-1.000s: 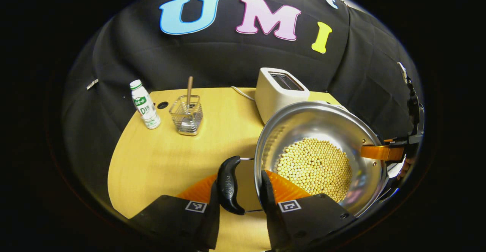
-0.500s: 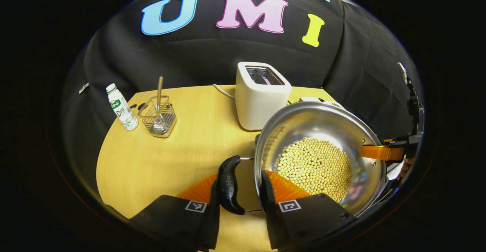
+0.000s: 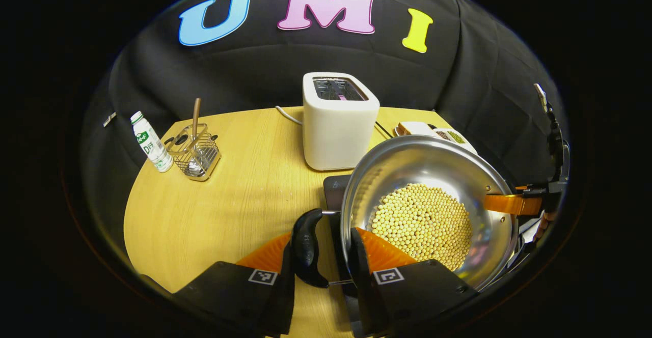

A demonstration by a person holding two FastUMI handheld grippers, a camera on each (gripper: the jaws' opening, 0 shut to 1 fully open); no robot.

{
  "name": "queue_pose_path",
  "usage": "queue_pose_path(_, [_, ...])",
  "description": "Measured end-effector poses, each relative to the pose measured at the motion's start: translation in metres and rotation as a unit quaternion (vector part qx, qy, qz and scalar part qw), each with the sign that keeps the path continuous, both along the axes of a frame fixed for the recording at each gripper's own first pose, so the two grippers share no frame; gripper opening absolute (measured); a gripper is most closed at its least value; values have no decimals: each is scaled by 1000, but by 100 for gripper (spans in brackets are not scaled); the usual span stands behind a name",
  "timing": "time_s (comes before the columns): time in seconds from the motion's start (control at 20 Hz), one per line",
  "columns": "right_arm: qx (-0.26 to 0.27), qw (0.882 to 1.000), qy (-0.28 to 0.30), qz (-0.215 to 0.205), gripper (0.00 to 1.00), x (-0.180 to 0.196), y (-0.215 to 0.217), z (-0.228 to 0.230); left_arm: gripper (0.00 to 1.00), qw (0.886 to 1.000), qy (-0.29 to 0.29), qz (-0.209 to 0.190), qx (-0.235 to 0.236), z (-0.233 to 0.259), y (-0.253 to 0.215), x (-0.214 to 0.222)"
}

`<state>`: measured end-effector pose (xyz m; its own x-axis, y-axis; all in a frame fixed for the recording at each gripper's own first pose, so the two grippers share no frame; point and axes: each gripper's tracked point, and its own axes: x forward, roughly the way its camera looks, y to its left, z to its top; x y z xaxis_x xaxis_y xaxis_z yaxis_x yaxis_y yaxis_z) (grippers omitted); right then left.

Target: First push the handle of the pot to place it horizontally, then grasp the pot with both hands and set it on the induction cooktop.

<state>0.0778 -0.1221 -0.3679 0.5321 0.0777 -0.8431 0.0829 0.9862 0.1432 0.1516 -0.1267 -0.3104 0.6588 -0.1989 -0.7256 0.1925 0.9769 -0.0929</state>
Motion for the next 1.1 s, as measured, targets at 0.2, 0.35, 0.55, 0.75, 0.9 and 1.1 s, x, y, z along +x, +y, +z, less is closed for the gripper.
queue_pose_path(0.2, [4, 1000, 0, 3, 48, 3, -2, -8, 54, 1000, 1, 6, 4, -6, -3, 3])
queue_pose_path(0.35, [1, 1000, -3, 7, 51, 3, -2, -10, 53, 1000, 5, 9, 1, -10, -3, 3])
queue_pose_path(0.55, [9, 1000, -2, 1, 52, 2, -2, -14, 54, 1000, 2, 6, 2, -10, -4, 5])
queue_pose_path(0.75, [11, 1000, -1, -1, 52, 2, -3, -13, 55, 1000, 7, 6, 1, -12, -4, 5])
queue_pose_path(0.9, [13, 1000, 0, -4, 52, 3, -3, -14, 55, 1000, 8, 7, 0, -13, -4, 4])
queue_pose_path(1.1, [11, 1000, 3, -5, 56, 2, -4, -13, 58, 1000, 10, 9, 1, -13, -4, 5])
